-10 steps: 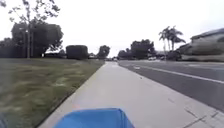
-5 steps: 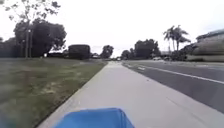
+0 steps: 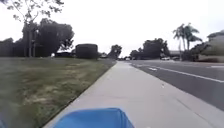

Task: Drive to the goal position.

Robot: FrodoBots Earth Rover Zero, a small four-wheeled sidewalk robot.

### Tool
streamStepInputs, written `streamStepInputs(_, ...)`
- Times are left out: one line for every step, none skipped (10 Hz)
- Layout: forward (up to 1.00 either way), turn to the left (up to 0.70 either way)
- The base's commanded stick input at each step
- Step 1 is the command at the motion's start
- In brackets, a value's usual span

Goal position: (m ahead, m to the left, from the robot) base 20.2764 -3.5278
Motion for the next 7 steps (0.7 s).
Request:
streamStepInputs(1.0, 0.0)
streamStepInputs(1.0, 0.0)
streamStepInputs(1.0, 0.0)
streamStepInputs(1.0, 0.0)
streamStepInputs(1.0, 0.0)
streamStepInputs(1.0, 0.0)
streamStepInputs(1.0, 0.0)
